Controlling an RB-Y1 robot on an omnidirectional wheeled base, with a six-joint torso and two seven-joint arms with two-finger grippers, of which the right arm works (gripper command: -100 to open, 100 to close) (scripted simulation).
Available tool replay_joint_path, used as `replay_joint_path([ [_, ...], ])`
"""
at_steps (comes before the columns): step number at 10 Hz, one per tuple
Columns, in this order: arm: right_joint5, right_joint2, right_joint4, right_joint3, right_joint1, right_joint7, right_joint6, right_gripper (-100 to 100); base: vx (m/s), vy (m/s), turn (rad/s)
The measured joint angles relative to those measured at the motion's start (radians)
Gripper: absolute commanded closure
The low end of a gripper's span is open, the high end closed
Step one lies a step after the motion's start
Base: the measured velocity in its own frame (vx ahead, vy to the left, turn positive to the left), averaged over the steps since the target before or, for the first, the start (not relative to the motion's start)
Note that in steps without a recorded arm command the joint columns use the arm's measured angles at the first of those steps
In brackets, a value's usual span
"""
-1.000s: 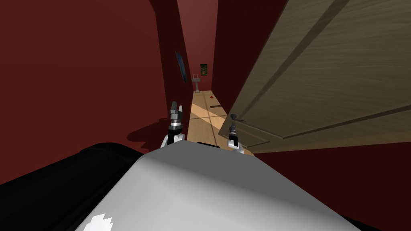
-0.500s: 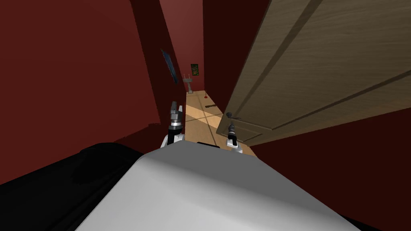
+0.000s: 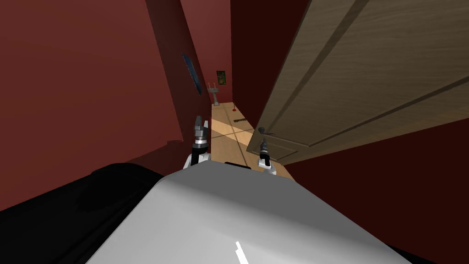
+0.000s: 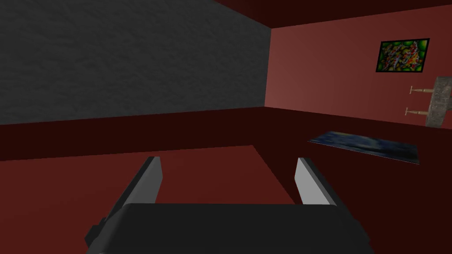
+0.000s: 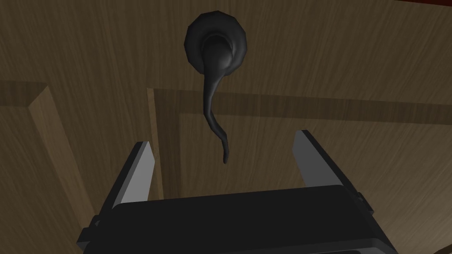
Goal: Pull the door open
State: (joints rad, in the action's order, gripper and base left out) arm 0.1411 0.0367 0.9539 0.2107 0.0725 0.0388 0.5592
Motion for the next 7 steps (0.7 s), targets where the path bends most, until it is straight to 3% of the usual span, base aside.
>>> replay_joint_path([
  [7,-0.002,-0.021,-0.005,0.0,0.002,-0.001,0.002,-100,-0.176,-0.1,0.25],
])
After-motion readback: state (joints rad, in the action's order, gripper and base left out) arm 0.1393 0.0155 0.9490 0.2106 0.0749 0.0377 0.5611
